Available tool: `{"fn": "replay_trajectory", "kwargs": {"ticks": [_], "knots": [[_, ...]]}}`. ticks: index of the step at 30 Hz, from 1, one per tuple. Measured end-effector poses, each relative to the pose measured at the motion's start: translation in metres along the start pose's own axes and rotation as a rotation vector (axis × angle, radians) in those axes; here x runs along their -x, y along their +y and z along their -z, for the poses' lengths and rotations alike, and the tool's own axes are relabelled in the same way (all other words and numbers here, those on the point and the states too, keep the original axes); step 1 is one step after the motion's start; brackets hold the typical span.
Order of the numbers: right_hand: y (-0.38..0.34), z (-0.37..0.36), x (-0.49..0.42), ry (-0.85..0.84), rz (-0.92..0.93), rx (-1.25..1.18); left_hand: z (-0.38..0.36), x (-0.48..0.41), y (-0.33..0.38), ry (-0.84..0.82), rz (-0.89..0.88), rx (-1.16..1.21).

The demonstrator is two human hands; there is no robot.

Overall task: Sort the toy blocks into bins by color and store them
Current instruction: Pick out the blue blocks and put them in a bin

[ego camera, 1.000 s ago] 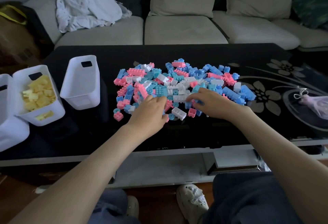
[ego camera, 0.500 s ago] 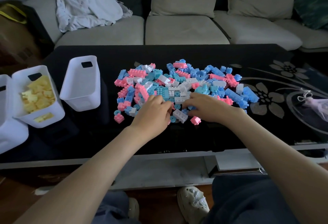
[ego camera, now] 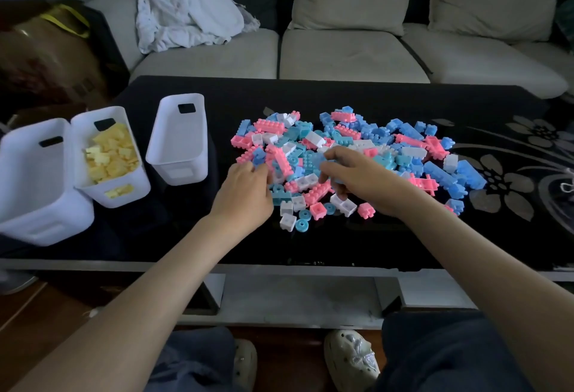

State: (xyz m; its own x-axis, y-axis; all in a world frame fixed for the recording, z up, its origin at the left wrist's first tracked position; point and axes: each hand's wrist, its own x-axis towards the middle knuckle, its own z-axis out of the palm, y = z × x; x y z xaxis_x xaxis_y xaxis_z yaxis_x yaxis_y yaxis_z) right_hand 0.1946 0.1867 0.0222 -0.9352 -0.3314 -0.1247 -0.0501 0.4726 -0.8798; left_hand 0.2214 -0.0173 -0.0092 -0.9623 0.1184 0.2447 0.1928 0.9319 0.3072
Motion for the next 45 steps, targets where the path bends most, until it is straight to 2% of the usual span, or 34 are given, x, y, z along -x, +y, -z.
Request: {"fn": "replay_trajectory", "kwargs": {"ticks": [5, 6, 11, 13, 17, 20, 24, 29, 36, 41, 45], "knots": [[-0.008, -0.018, -0.006, -0.05, -0.033, 0.057, 0.007, 0.008, -0.022, 0.023, 0.078, 0.018], [-0.009, -0.022, -0.008, -0.066, -0.054, -0.013, 0.008, 0.011, -0.026, 0.006, 0.066, 0.006], [-0.025, -0.038, -0.023, -0.147, -0.158, -0.739, 0.01, 0.023, -0.043, -0.057, -0.001, 0.021], [-0.029, -0.043, -0.028, -0.177, -0.183, -0.908, 0.01, 0.026, -0.045, -0.046, -0.03, 0.024], [-0.032, -0.049, -0.035, -0.28, -0.183, -1.256, 0.01, 0.023, -0.044, 0.088, -0.161, -0.09], [-0.028, -0.049, -0.037, -0.298, -0.141, -1.36, 0.009, 0.018, -0.038, 0.105, -0.192, -0.093], [-0.025, -0.05, -0.039, -0.225, -0.188, -1.306, -0.001, 0.01, -0.036, 0.073, -0.193, -0.14], [-0.03, -0.058, -0.045, -0.171, -0.291, -1.107, -0.004, 0.004, -0.032, 0.028, -0.181, -0.133], [-0.031, -0.062, -0.048, -0.123, -0.299, -0.696, -0.005, 0.005, -0.032, -0.034, -0.139, -0.1], [-0.037, -0.072, -0.051, -0.114, -0.258, -0.227, -0.003, 0.005, -0.035, -0.031, -0.119, -0.062], [-0.038, -0.077, -0.053, -0.136, -0.23, -0.118, -0.002, 0.005, -0.039, -0.035, -0.076, -0.013]]}}
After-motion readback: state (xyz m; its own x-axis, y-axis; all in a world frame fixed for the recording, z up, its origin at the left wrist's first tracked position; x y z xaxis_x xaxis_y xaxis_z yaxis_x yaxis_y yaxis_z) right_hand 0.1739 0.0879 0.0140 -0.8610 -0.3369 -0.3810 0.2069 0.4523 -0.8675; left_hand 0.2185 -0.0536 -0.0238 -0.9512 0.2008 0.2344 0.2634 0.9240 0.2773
